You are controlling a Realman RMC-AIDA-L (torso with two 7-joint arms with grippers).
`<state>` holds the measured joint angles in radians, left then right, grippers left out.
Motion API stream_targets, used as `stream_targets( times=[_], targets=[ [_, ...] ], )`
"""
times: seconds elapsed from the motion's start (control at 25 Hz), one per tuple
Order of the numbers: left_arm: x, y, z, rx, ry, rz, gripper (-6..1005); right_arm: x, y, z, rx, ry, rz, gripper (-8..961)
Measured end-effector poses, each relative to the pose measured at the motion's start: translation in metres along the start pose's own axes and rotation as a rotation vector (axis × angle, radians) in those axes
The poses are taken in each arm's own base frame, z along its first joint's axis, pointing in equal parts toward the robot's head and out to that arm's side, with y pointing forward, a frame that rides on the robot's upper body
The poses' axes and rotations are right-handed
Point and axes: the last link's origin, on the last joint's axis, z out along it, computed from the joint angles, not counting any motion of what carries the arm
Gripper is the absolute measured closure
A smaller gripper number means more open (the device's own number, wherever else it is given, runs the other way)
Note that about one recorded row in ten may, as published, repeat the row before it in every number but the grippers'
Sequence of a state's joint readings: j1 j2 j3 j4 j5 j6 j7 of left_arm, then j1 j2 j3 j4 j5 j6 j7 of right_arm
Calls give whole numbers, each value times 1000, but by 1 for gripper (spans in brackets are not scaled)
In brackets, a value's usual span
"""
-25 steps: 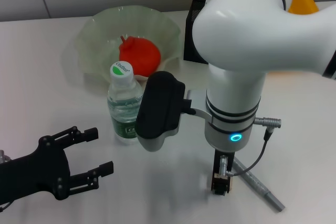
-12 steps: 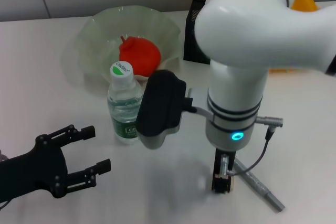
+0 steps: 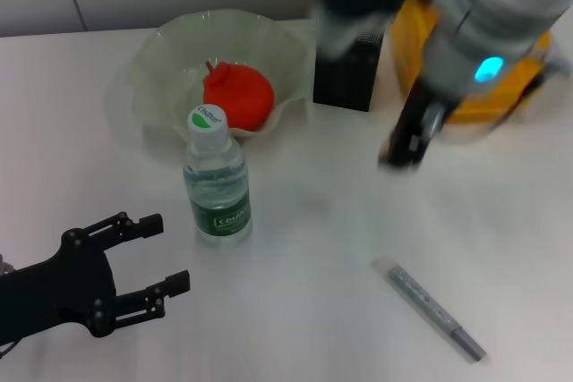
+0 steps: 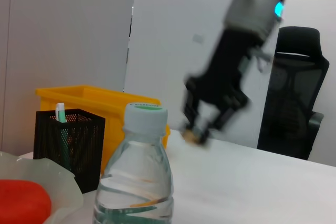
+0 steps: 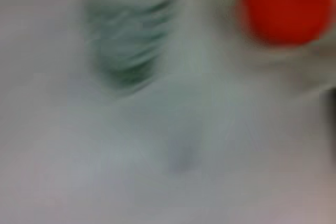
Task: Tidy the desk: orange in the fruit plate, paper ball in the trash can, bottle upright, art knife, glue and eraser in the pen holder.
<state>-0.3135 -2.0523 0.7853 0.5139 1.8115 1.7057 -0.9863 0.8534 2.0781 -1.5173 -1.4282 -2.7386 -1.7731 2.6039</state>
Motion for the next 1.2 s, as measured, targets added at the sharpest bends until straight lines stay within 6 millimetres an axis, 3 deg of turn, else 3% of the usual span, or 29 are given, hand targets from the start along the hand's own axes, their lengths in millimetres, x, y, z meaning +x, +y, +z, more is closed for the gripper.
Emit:
stream_targets(
  times=[0.08,0.12,0.16,0.36,0.76,1.2],
  targets=[
    [0,0,1,-1,2,-1,199,5,-30,-17,85,-111,28,693],
    [0,0,1,-2,2,-2,199,5,-30,-17,85,-111,28,693],
    [0,0,1,-2,2,-2,199,8,-46,-23,128,-185,39,692],
    [1,0,2,-1,5,-4,199,9,-71,-18,221,-316,28,691],
    [2,-2,2,15,21,-9,199,9,-96,14,334,-426,9,687],
    [5,-5,2,31,36,-18,199,2,-103,30,343,-497,0,682]
  ],
)
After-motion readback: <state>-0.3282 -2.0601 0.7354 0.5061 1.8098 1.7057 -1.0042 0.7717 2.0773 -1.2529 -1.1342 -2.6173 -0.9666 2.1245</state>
